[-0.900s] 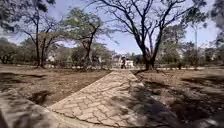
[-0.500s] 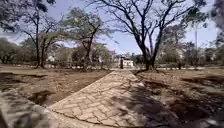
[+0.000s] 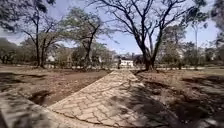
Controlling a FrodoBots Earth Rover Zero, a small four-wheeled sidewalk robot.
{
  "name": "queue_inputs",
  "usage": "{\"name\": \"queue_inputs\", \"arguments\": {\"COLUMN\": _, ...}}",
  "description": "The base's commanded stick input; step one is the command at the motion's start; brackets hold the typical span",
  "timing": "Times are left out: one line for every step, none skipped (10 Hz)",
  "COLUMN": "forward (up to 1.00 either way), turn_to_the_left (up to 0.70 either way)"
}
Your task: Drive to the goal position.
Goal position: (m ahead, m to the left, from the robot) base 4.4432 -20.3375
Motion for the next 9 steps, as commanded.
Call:
{"name": "queue_inputs", "arguments": {"forward": 0.70, "turn_to_the_left": 0.00}}
{"name": "queue_inputs", "arguments": {"forward": 0.70, "turn_to_the_left": 0.00}}
{"name": "queue_inputs", "arguments": {"forward": 0.70, "turn_to_the_left": 0.00}}
{"name": "queue_inputs", "arguments": {"forward": 0.70, "turn_to_the_left": 0.00}}
{"name": "queue_inputs", "arguments": {"forward": 0.70, "turn_to_the_left": -0.16}}
{"name": "queue_inputs", "arguments": {"forward": 0.70, "turn_to_the_left": -0.26}}
{"name": "queue_inputs", "arguments": {"forward": 0.70, "turn_to_the_left": 0.00}}
{"name": "queue_inputs", "arguments": {"forward": 0.70, "turn_to_the_left": 0.00}}
{"name": "queue_inputs", "arguments": {"forward": 0.70, "turn_to_the_left": 0.00}}
